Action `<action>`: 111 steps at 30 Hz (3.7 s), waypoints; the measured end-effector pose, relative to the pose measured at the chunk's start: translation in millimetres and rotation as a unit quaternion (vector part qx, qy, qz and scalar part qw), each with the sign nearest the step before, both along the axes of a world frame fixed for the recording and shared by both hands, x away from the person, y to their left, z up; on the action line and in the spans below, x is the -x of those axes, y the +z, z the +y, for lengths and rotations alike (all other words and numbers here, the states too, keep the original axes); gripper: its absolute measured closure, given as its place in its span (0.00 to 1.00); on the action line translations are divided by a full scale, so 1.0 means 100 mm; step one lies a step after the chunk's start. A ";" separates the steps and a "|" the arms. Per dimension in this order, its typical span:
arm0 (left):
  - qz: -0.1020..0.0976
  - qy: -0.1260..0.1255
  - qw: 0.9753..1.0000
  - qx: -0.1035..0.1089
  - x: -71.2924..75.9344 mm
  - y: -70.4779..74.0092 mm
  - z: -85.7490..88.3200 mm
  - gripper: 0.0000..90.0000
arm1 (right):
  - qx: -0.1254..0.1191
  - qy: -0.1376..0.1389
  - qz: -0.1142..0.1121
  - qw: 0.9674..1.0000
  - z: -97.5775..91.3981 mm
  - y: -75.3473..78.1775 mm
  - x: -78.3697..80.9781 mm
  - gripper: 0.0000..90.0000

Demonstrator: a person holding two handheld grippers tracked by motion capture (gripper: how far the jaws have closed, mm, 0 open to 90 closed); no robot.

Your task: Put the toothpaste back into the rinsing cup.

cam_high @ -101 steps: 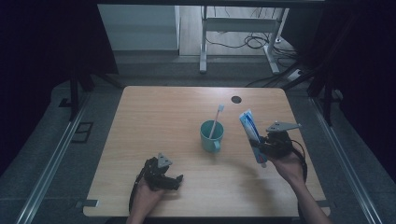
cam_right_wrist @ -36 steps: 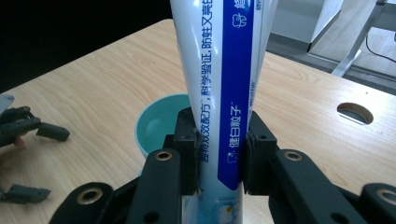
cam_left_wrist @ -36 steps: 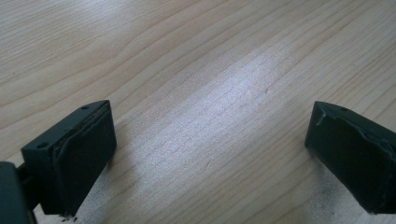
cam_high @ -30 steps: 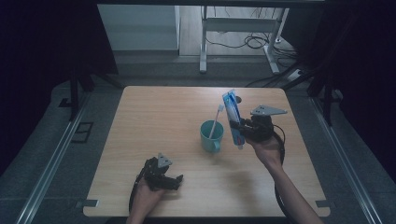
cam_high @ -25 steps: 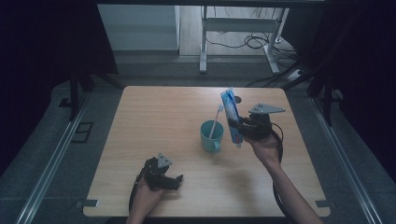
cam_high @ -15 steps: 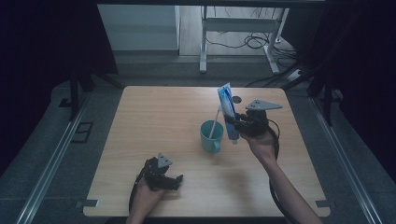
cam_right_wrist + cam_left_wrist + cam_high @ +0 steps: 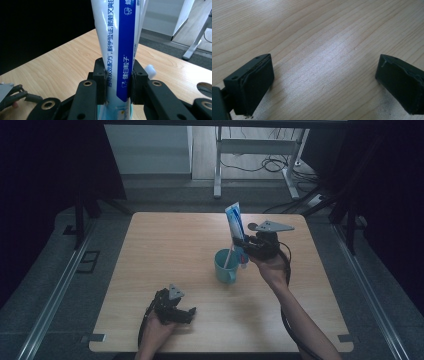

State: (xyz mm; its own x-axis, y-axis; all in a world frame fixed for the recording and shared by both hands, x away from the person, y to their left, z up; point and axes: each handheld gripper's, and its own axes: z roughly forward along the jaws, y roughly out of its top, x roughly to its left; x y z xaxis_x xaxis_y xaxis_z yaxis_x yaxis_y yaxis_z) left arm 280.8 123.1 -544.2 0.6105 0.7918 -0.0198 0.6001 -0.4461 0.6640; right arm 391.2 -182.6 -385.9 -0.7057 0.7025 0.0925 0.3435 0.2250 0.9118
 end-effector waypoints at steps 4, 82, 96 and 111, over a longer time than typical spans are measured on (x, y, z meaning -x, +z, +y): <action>-0.001 0.000 1.000 0.001 0.00 0.00 0.00 0.02 | -0.002 0.002 -0.007 1.000 0.06 0.02 -0.03 0.80; 0.000 -0.005 1.000 0.001 0.00 0.00 0.00 0.02 | 0.022 0.010 0.004 1.000 0.45 -0.84 -0.16 0.78; 0.000 -0.005 1.000 0.000 0.00 0.00 0.00 0.02 | 0.023 0.005 0.027 0.999 0.43 -0.95 -0.17 0.76; 0.000 -0.005 1.000 0.000 0.00 0.00 0.00 0.02 | 0.027 0.011 0.039 0.999 0.43 -0.90 -0.18 0.69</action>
